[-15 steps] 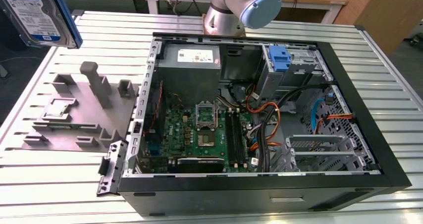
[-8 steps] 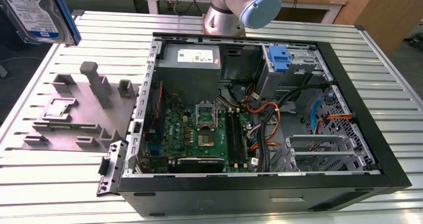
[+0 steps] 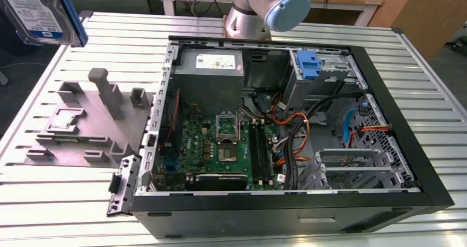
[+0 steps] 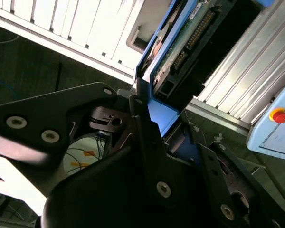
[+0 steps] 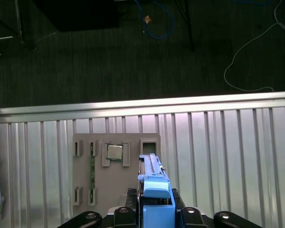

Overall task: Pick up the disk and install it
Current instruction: 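Pick up the disk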

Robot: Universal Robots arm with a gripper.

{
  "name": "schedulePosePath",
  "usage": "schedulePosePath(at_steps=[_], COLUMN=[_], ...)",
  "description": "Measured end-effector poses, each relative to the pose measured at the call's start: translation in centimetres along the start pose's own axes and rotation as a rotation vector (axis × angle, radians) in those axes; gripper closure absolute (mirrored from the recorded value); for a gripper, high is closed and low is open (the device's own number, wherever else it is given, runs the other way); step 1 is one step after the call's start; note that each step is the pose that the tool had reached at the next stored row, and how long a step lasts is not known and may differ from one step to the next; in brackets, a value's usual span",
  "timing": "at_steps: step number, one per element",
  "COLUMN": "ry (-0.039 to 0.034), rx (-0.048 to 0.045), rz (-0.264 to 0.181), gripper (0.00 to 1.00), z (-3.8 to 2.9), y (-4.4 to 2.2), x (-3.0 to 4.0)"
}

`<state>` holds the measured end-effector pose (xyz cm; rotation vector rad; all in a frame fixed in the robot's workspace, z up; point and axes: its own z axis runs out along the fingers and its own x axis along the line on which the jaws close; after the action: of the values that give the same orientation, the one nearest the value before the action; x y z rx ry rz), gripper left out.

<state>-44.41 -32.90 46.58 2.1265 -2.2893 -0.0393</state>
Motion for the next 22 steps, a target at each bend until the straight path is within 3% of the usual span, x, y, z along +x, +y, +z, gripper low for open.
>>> schedulePosePath(at_steps=[4, 9, 10, 13, 22], ry=[0.0, -0.0015, -0.005, -0.0244, -0.0244], rx=[-0.0001, -0.0003, -0.0004, -0.0018, -0.002], rz=[0.0, 0.0, 0.0, -0.001, -0.041], gripper=[0.64, 0.64, 0.64, 0.64, 0.64], z=[-0.56, -0.64, -0.63, -0.64, -0.65], y=[0.02, 0.01, 0.01, 0.0, 0.0], x=[0.0, 0.04, 0.08, 0.32, 0.5])
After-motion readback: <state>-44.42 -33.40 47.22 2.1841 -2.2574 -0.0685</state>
